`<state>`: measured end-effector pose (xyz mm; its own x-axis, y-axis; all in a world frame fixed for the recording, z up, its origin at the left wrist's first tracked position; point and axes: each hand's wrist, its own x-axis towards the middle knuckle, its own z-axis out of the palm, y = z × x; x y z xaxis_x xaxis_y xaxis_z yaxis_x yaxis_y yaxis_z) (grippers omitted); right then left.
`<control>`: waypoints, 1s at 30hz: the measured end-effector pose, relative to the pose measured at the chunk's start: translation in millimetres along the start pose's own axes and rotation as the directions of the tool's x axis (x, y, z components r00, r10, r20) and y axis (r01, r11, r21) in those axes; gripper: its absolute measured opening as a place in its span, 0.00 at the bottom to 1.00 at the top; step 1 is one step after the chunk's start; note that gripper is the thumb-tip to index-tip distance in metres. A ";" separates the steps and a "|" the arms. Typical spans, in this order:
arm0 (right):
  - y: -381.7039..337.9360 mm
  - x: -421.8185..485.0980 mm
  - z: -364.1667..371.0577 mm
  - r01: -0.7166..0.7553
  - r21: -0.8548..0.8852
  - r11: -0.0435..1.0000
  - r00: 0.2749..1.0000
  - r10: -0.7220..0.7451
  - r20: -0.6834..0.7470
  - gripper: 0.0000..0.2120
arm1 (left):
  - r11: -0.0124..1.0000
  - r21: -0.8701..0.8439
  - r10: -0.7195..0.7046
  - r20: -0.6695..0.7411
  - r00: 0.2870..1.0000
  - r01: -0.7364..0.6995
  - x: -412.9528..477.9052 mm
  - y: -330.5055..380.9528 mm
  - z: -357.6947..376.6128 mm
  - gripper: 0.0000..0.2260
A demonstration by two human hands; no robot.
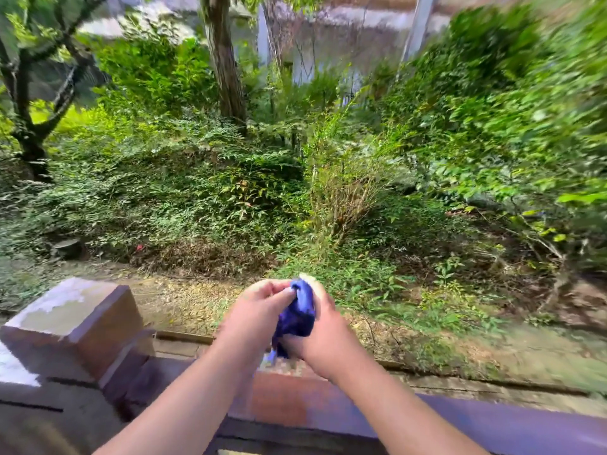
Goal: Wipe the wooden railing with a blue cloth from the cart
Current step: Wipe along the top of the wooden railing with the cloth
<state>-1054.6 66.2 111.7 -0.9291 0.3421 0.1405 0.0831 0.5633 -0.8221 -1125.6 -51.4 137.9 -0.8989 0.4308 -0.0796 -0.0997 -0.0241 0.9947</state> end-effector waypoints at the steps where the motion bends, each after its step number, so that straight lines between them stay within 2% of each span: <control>1: -0.5 0.3 -14.3 -0.008 0.084 0.996 0.999 0.011 -0.036 0.43 | 0.992 -0.122 -0.027 0.030 0.999 0.030 -0.3 10.8 15.2 0.06; 3: -0.8 1.1 -41.2 -0.028 0.222 0.975 0.996 0.046 -0.073 0.39 | 0.963 -0.262 -0.040 0.089 0.995 0.062 1.2 29.8 42.3 0.08; 5: -3.5 1.3 -65.1 -0.059 0.348 0.936 0.995 0.084 -0.056 0.37 | 0.958 -0.282 -0.007 0.155 0.988 0.051 2.6 46.9 64.3 0.09; 8: -8.3 -1.4 -97.8 -0.093 0.537 0.839 0.988 0.145 -0.055 0.29 | 0.978 -0.208 0.052 0.202 0.978 -0.009 3.5 68.9 90.8 0.06; 11: -11.4 -8.1 -126.5 -0.109 0.566 0.817 0.977 0.194 -0.091 0.26 | 0.994 -0.071 0.096 0.233 0.968 -0.082 6.3 81.2 112.7 0.04; 15: -6.2 -16.0 -165.1 -0.146 0.429 0.891 0.961 0.230 -0.152 0.25 | 0.988 0.059 0.121 0.265 0.957 -0.141 9.5 89.2 145.1 0.02; 18: -0.5 -24.3 -202.4 -0.141 0.257 0.956 0.959 0.197 -0.206 0.23 | 0.981 0.112 0.122 0.284 0.951 -0.159 10.2 97.2 177.1 0.08; 20: 2.3 -32.9 -229.7 -0.122 0.178 0.976 0.964 0.160 -0.214 0.21 | 0.973 0.146 0.125 0.319 0.940 -0.179 11.8 102.4 200.2 0.06; 24: 22.2 -63.6 -295.2 -0.161 0.047 0.986 0.942 0.168 -0.292 0.26 | 0.942 0.236 0.129 0.401 0.907 -0.239 8.7 118.1 260.4 0.09; 28: 49.3 -99.8 -360.0 -0.217 -0.070 0.974 0.910 0.176 -0.376 0.17 | 0.908 0.244 0.195 0.473 0.859 -0.341 -8.1 132.9 329.9 0.07; 30: 61.9 -118.3 -389.8 -0.280 -0.160 0.947 0.871 0.180 -0.458 0.09 | 0.836 0.295 0.284 0.490 0.824 -0.463 -18.5 140.6 363.1 0.06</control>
<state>-799.1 353.7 259.3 -0.6289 0.7437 0.2269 0.3963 0.5577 -0.7294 -968.1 264.8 302.8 -0.5602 0.7901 0.2487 0.4592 0.0463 0.8871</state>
